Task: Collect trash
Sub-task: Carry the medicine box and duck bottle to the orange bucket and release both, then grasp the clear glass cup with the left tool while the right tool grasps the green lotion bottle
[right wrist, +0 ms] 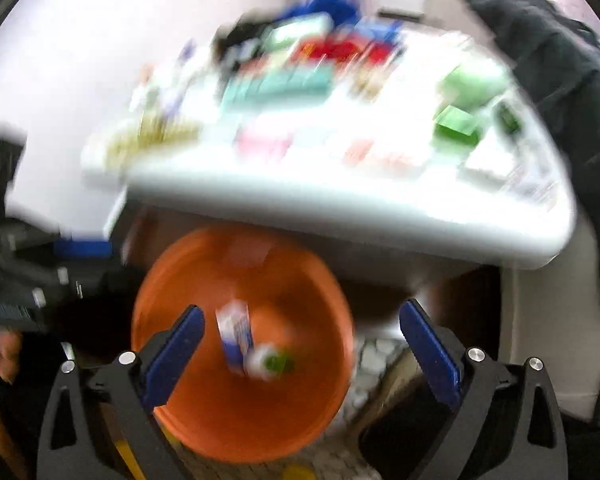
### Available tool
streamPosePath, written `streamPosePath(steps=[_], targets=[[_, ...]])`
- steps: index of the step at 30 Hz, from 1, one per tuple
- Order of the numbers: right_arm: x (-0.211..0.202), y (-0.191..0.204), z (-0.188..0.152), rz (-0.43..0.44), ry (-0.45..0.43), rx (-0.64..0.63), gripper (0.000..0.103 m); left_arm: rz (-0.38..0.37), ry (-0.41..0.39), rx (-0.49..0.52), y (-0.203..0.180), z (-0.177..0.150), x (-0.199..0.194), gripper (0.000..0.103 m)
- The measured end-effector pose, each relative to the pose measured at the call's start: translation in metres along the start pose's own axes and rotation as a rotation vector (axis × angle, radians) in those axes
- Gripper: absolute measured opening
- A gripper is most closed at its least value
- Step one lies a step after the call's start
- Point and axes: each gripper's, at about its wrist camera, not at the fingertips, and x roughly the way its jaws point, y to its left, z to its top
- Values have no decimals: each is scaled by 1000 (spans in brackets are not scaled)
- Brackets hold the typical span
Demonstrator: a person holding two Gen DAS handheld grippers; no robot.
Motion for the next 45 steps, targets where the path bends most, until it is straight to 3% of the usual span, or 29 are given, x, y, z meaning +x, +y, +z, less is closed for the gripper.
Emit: streamPosePath(steps=[3, 8, 10, 13, 17, 20, 28, 30, 32, 39, 45], targets=[[-29, -27, 45, -29, -118, 75, 98, 26, -59, 59, -10, 30, -15, 69], [-27, -76, 121, -83, -173, 162, 98, 32, -171, 70, -28, 98, -17, 70], [-14, -98, 142, -108, -155, 201, 98, 30, -224, 62, -32, 122, -12, 71], [22, -125, 169, -155, -87, 270, 98, 32, -281, 62, -33, 131, -5, 71], [67, -139, 192, -196, -28, 302, 97, -1, -239, 37, -29, 130, 9, 72], [88, -140, 202, -225, 11, 317, 93, -39, -237, 31, -29, 129, 9, 72], [110, -156, 202, -258, 73, 427, 91, -40, -247, 30, -25, 127, 4, 72], [109, -157, 202, -261, 63, 435, 82, -49, -243, 22, -25, 128, 4, 72], [114, -158, 201, -206, 77, 441, 49, -56, -239, 24, -27, 129, 5, 72], [100, -143, 199, -124, 29, 352, 47, -47, -240, 48, -40, 135, 12, 72], [68, -139, 203, -64, -45, 324, 47, -33, -238, 78, -63, 179, 20, 72]])
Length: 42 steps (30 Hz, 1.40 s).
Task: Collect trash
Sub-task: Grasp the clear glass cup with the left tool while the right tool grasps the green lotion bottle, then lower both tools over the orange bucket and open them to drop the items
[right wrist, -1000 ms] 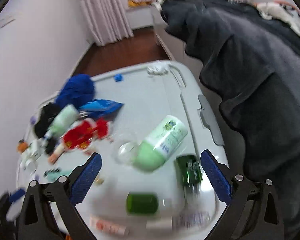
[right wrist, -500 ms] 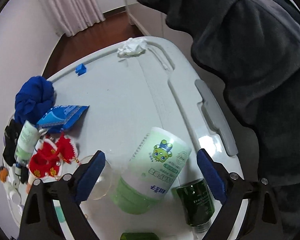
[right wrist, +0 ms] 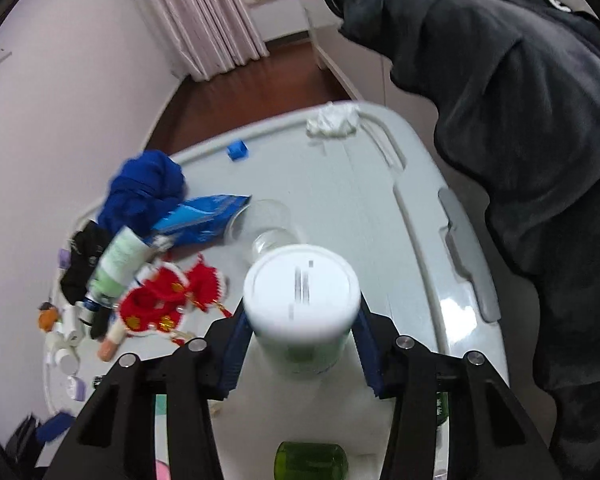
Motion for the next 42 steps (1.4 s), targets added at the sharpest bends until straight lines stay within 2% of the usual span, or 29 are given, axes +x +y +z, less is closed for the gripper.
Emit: streamPosePath(steps=[2, 4, 7, 11, 14, 16, 17, 19, 20, 21, 26, 33, 38, 42], targets=[[-6, -6, 3, 7, -16, 4, 47, -4, -7, 46, -12, 23, 17, 76], [-9, -13, 5, 19, -24, 15, 47, 25, -15, 96, -25, 44, 37, 76], [-11, -20, 7, 30, -33, 24, 47, 21, -19, 134, -37, 69, 70, 76], [-25, -25, 9, 34, -65, 8, 47, 17, 10, 141, -45, 90, 110, 76], [-36, -28, 10, 64, -80, 14, 47, 64, 24, 163, -53, 103, 140, 76], [-40, -26, 11, 50, -90, 6, 48, 84, 25, 167, -56, 109, 158, 75], [-44, -26, 11, 24, -105, -12, 48, 95, 26, 159, -55, 111, 164, 73], [-47, -29, 13, 62, -108, 8, 47, 127, 50, 134, -50, 114, 180, 60], [-47, -30, 13, 72, -107, 14, 47, 111, 68, 120, -48, 114, 185, 51], [-48, -29, 13, 67, -107, 8, 47, 109, 56, 109, -46, 113, 185, 51], [-47, -27, 12, 53, -107, -9, 47, 144, 20, 75, -36, 106, 169, 51], [-58, -24, 8, 55, -130, -18, 47, 143, -54, 89, -32, 91, 94, 51], [-82, -4, -18, 89, -137, -81, 47, 173, -96, 129, -34, 42, 8, 51], [-109, 34, -68, 119, -141, -204, 47, 187, -25, 135, -22, -28, -43, 51]])
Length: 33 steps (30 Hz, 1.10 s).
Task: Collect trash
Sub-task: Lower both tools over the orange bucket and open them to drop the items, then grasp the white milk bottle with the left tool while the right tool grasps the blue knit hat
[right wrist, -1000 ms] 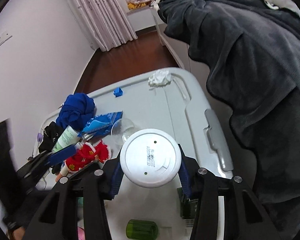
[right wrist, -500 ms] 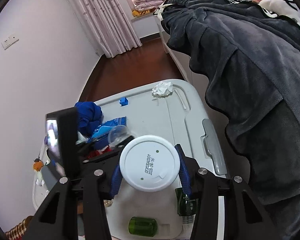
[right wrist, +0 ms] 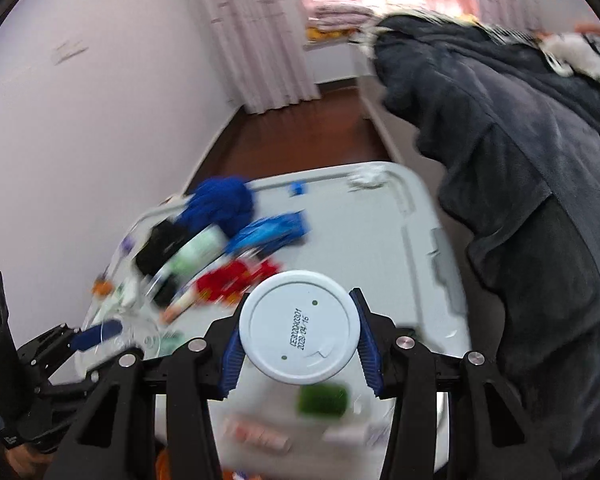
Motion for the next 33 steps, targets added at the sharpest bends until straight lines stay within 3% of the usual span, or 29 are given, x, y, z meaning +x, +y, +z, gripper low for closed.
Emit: streamPosePath(steps=[4, 8, 11, 12, 14, 15, 20, 23, 26, 28, 29, 33], targets=[[-3, 55, -85, 105, 141, -51, 47, -44, 179, -42, 14, -90, -18, 51], [16, 92, -164, 134, 323, -90, 47, -90, 338, -81, 15, -151, -6, 51], [38, 97, -208, 111, 451, -70, 48, -136, 452, -131, 17, -185, 11, 53], [45, 94, -218, 112, 500, -57, 50, -152, 490, -181, 21, -194, 16, 56], [53, 87, -230, 92, 542, -30, 67, -150, 519, -244, 30, -202, 19, 64], [55, 84, -231, 81, 545, -24, 70, -143, 523, -257, 33, -204, 19, 65], [48, 80, -218, 87, 471, -25, 77, -155, 442, -314, 48, -191, 7, 66], [38, 80, -195, 118, 415, -36, 77, -118, 326, -291, 59, -169, -10, 66], [25, 82, -144, 111, 313, -86, 82, -50, 213, -285, 85, -128, -22, 67], [14, 84, -106, 128, 224, -86, 91, -14, 146, -281, 112, -94, -22, 78], [13, 84, -92, 133, 193, -82, 92, 7, 124, -273, 120, -82, -21, 84], [9, 93, -35, 147, 66, -73, 93, 86, 91, -215, 156, -36, 1, 85]])
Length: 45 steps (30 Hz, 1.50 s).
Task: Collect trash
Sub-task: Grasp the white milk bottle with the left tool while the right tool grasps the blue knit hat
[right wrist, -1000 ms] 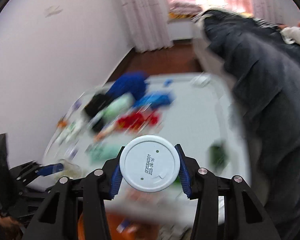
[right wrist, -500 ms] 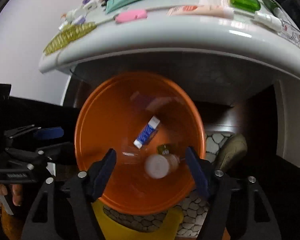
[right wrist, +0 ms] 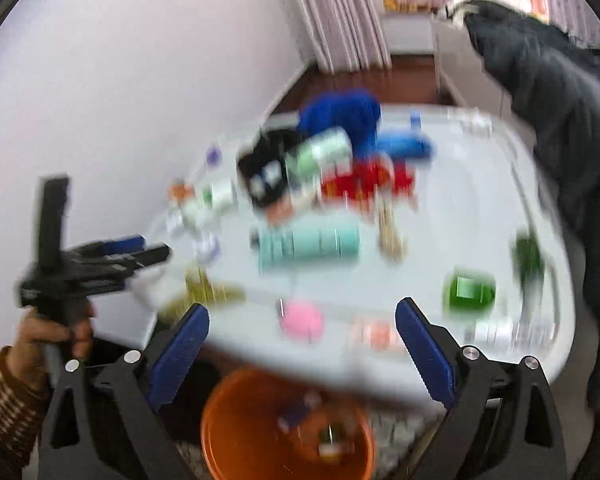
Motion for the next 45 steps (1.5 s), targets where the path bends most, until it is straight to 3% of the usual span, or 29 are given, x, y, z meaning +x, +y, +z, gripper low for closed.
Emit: streamPosePath(steps=[4, 13, 14, 17, 20, 24, 28, 33, 36, 40, 45], targets=[[7, -4, 12, 19, -52, 15, 95, 34, 60, 40, 26, 18, 28, 85], [39, -15, 4, 48, 24, 70, 95, 111, 136, 228, 26, 28, 78, 85], [38, -13, 4, 42, 19, 62, 95, 107, 140, 227, 27, 27, 83, 85], [41, -9, 4, 10, 11, 28, 94, 102, 131, 205, 31, 26, 85, 70], [47, -11, 5, -9, 18, 21, 94, 79, 113, 134, 35, 28, 74, 70], [52, -19, 14, -45, 26, 37, 94, 41, 16, 88, 23, 30, 36, 70], [64, -39, 39, -106, 35, 93, 94, -57, -89, 60, -6, 32, -1, 70], [107, -75, 83, -76, 80, 254, 94, -173, -138, 81, -42, 36, -10, 70], [136, -86, 111, -47, 79, 317, 94, -208, -143, 95, -51, 40, -8, 70], [163, -82, 154, -66, 50, 285, 94, -227, -130, 87, -49, 43, -4, 70], [221, -90, 193, -48, 134, 339, 93, -228, -128, 70, -40, 43, -6, 70]])
